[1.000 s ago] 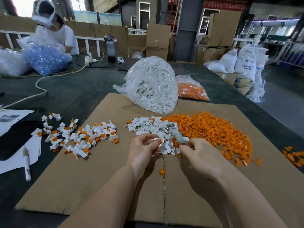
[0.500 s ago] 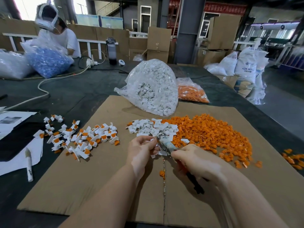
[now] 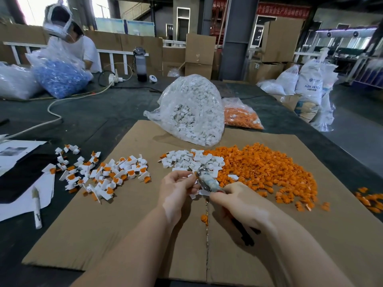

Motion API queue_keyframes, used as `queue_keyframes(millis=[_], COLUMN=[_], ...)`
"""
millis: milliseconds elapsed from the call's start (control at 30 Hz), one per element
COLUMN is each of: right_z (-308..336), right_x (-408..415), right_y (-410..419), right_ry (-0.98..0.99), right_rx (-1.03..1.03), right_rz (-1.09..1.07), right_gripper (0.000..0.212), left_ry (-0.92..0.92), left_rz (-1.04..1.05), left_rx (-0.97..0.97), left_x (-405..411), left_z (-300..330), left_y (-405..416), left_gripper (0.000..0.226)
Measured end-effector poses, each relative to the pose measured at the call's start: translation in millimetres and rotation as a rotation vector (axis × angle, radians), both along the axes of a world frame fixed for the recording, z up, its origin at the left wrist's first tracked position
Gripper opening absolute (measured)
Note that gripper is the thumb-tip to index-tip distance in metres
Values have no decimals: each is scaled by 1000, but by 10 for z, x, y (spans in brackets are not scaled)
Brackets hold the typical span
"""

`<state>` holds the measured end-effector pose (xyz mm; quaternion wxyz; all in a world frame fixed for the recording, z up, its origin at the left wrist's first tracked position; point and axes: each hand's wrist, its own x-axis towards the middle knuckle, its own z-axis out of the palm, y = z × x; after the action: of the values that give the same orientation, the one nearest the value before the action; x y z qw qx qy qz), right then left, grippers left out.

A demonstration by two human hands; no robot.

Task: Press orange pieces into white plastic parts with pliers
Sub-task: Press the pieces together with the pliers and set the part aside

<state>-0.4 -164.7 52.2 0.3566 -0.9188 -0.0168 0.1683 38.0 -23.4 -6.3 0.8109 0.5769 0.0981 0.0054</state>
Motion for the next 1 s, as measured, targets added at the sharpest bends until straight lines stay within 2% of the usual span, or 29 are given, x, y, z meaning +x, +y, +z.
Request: queue_keyframes(millis=[233,533,800,900,1000], right_z=[24,-124,-279,-324,-379], right_x=[2,10,-54,-24,24], right_y=[24,39,-28,-150,-294], right_ry=[34,-137,-277,-373,-504], right_rx=[21,-107,-64,-178,-475], right_rz=[10,-25,-110,-265,-374], right_gripper=[26,31,36,35,40], left_ry=[-10,0,-14,-74,-159], left_rz=[4,-4,3,-32,-45], left_rx=[-9,-12,28,125,330], left_x=[-21,-28,-22,-62,-94], left_z=[18,13,-17,-38,-53], left_y=[-3,9,5,3,11], left_gripper=[8,8,7,10,16])
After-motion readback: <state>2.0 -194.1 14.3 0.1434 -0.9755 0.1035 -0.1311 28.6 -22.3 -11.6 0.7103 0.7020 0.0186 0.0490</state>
